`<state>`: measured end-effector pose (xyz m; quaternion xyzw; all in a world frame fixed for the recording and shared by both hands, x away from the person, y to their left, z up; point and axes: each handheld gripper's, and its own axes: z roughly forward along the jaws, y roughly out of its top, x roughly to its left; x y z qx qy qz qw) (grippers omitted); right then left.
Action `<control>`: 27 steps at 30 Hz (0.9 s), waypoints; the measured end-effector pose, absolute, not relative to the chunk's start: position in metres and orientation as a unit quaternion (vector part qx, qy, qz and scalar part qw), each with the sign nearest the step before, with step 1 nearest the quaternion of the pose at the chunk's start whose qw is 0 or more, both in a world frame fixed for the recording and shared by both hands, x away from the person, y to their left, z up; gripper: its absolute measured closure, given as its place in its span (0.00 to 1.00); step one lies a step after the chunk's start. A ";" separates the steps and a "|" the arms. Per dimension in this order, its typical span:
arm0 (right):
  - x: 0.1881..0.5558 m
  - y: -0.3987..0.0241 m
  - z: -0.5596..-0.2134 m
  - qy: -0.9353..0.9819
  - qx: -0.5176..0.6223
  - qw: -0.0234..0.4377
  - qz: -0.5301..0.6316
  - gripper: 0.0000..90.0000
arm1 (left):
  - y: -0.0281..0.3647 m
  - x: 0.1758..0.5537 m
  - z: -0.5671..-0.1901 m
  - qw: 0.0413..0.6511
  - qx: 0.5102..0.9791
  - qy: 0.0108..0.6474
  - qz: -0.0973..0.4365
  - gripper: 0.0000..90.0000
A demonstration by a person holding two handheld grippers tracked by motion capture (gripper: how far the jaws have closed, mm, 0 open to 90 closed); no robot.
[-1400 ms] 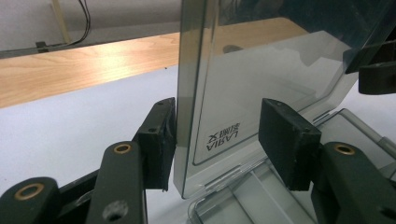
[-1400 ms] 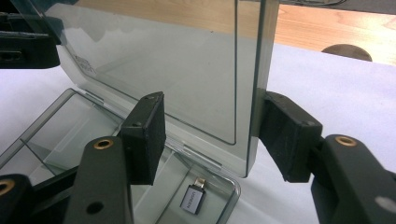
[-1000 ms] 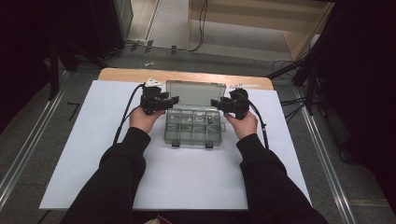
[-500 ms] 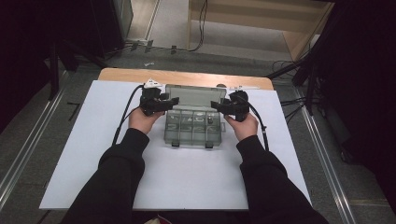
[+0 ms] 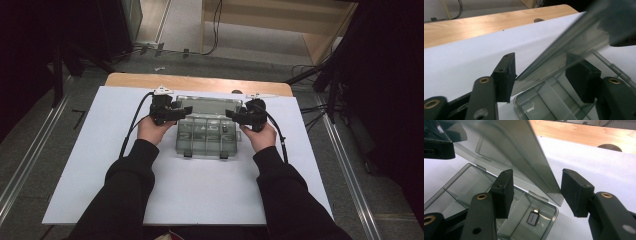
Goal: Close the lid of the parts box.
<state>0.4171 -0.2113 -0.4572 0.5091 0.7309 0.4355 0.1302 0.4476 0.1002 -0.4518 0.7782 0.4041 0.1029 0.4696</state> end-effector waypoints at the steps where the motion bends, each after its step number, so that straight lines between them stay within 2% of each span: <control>1: 0.417 -0.211 -0.457 0.731 0.508 0.129 0.436 0.47 | 0.100 0.448 -0.452 0.468 0.779 0.405 0.102 0.43; 7: 0.416 -0.212 -0.458 0.733 0.505 0.129 0.437 0.46 | 0.107 0.451 -0.452 0.466 0.775 0.418 0.086 0.34; 17: 0.414 -0.211 -0.457 0.737 0.500 0.128 0.436 0.43 | 0.119 0.449 -0.453 0.440 0.792 0.420 0.050 0.31; 21: 0.414 -0.212 -0.457 0.737 0.499 0.123 0.439 0.42 | 0.121 0.446 -0.451 0.430 0.796 0.423 0.042 0.32; 27: 0.414 -0.212 -0.456 0.735 0.499 0.115 0.444 0.40 | 0.129 0.440 -0.444 0.425 0.798 0.427 0.032 0.46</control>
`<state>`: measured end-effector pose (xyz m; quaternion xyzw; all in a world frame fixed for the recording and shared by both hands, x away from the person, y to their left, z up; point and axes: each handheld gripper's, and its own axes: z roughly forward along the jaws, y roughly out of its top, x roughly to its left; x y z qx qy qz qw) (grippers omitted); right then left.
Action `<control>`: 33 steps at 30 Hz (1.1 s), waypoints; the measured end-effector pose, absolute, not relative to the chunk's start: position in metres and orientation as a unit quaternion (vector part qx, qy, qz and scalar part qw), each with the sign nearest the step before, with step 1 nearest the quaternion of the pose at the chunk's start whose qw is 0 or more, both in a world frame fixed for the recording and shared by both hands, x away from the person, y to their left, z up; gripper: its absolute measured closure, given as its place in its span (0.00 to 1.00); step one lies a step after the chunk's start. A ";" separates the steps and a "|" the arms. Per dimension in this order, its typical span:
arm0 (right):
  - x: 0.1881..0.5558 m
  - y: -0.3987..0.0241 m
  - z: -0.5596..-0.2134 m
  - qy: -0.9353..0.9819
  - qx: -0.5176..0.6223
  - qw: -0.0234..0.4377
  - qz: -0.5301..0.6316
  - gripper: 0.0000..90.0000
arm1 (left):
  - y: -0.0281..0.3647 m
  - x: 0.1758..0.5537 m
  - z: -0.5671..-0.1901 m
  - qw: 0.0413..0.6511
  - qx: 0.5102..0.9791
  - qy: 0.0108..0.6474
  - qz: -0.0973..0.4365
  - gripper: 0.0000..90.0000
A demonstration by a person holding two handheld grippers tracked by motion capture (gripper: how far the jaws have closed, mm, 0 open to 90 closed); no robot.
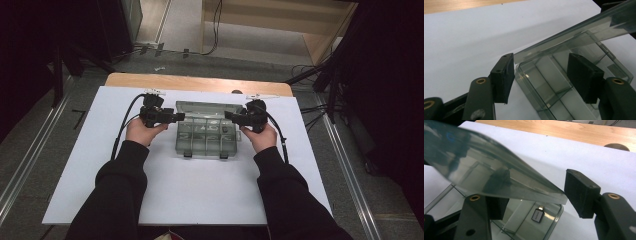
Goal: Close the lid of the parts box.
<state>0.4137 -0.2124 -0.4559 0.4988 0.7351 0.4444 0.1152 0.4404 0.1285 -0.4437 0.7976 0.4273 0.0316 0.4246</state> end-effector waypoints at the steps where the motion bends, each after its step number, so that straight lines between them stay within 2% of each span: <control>1: 0.414 -0.212 -0.456 0.736 0.498 0.115 0.444 0.40 | 0.130 0.439 -0.442 0.424 0.796 0.432 0.026 0.50; 5: 0.413 -0.212 -0.456 0.736 0.498 0.114 0.444 0.39 | 0.133 0.435 -0.437 0.417 0.802 0.427 0.022 0.64; 12: 0.413 -0.212 -0.455 0.736 0.497 0.115 0.444 0.39 | 0.133 0.431 -0.434 0.413 0.817 0.403 0.002 0.99; 27: 0.410 -0.211 -0.455 0.742 0.489 0.112 0.444 0.33 | 0.123 0.431 -0.427 0.421 0.817 0.394 -0.003 1.00; 33: 0.408 -0.215 -0.454 0.745 0.492 0.093 0.441 0.29 | 0.124 0.431 -0.427 0.423 0.816 0.394 -0.008 1.00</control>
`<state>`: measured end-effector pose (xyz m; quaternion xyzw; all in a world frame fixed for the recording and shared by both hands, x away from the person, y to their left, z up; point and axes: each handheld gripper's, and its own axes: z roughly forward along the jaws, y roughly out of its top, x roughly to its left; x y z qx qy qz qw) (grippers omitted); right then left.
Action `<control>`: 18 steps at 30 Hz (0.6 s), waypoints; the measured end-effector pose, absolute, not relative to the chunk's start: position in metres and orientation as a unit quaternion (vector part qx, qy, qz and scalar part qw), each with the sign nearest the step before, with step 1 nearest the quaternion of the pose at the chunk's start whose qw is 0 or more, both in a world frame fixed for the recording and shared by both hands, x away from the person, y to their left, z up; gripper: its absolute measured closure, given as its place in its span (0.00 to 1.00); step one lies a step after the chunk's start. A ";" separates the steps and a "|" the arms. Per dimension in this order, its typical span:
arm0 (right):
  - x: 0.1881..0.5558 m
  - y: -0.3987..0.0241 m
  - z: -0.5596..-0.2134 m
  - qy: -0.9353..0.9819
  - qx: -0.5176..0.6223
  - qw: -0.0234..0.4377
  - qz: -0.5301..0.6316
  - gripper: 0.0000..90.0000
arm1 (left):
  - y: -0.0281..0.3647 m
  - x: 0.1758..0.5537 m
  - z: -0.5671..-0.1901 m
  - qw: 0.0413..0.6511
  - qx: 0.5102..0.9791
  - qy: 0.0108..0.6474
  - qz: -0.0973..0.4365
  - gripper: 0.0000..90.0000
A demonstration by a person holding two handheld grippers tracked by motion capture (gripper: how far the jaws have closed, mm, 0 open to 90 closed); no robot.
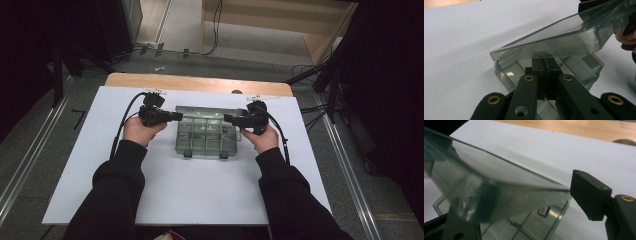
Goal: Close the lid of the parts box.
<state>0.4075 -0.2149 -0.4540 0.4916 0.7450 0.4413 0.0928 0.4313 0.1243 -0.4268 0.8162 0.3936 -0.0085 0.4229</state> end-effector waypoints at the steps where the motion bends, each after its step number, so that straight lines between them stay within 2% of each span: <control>1: 0.406 -0.216 -0.454 0.745 0.492 0.091 0.441 0.29 | 0.125 0.431 -0.427 0.423 0.816 0.393 -0.009 1.00; 10: 0.393 -0.230 -0.450 0.750 0.489 0.074 0.440 0.30 | 0.126 0.431 -0.426 0.422 0.818 0.390 -0.013 1.00; 18: 0.383 -0.246 -0.448 0.752 0.489 0.052 0.439 0.38 | 0.129 0.429 -0.424 0.424 0.818 0.389 -0.020 1.00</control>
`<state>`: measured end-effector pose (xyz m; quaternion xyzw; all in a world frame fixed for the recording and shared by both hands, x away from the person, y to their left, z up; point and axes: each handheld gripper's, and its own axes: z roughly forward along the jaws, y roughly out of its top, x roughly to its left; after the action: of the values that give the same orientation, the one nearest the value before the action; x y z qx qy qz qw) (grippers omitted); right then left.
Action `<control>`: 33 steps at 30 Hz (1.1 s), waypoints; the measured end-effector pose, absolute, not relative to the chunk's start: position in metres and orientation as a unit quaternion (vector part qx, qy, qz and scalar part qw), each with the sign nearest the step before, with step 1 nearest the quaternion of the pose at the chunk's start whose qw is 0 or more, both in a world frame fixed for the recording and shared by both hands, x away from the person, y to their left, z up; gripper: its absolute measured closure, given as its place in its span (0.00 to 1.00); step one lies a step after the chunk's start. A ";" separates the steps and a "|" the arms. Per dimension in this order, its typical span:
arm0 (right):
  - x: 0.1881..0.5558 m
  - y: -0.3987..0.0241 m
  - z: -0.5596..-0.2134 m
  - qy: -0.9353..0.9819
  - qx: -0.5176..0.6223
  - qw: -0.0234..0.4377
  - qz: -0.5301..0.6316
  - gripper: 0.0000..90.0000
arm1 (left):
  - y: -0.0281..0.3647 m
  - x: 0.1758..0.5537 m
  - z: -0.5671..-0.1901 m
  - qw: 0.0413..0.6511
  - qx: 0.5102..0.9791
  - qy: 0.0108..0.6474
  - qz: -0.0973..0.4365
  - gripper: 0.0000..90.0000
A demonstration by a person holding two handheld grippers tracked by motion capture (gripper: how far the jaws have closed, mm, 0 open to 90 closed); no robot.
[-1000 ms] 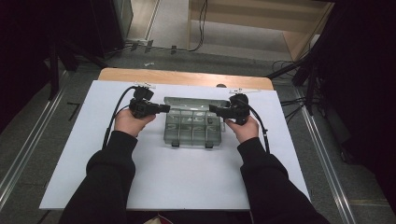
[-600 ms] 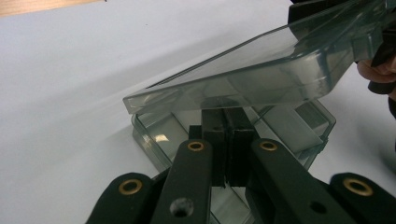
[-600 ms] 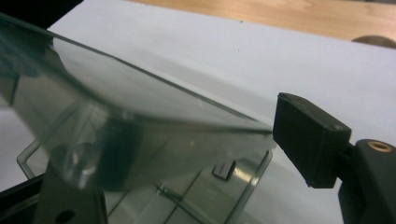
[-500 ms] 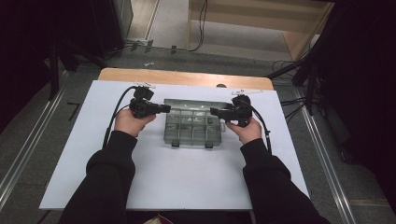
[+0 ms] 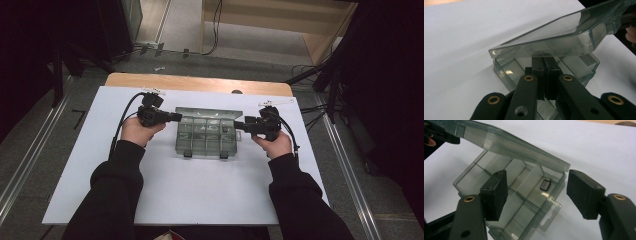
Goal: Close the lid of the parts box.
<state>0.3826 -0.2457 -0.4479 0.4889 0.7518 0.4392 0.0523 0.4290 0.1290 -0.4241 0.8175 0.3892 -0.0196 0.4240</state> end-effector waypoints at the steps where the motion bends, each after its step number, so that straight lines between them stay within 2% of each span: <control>1: 0.382 -0.248 -0.448 0.753 0.489 0.050 0.438 0.40 | 0.130 0.429 -0.424 0.424 0.818 0.389 -0.020 1.00; 14: 0.378 -0.260 -0.443 0.757 0.485 0.038 0.437 0.59 | 0.139 0.424 -0.421 0.421 0.818 0.392 -0.023 1.00; 29: 0.379 -0.266 -0.427 0.754 0.479 0.049 0.448 0.88 | 0.153 0.419 -0.415 0.418 0.816 0.398 -0.021 1.00; 33: 0.379 -0.262 -0.423 0.760 0.468 0.040 0.448 0.95 | 0.151 0.416 -0.412 0.421 0.817 0.394 -0.018 1.00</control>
<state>0.3789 -0.2615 -0.4234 0.4682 0.7604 0.4483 0.0400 0.4158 0.1514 -0.4121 0.8168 0.3944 -0.0185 0.4206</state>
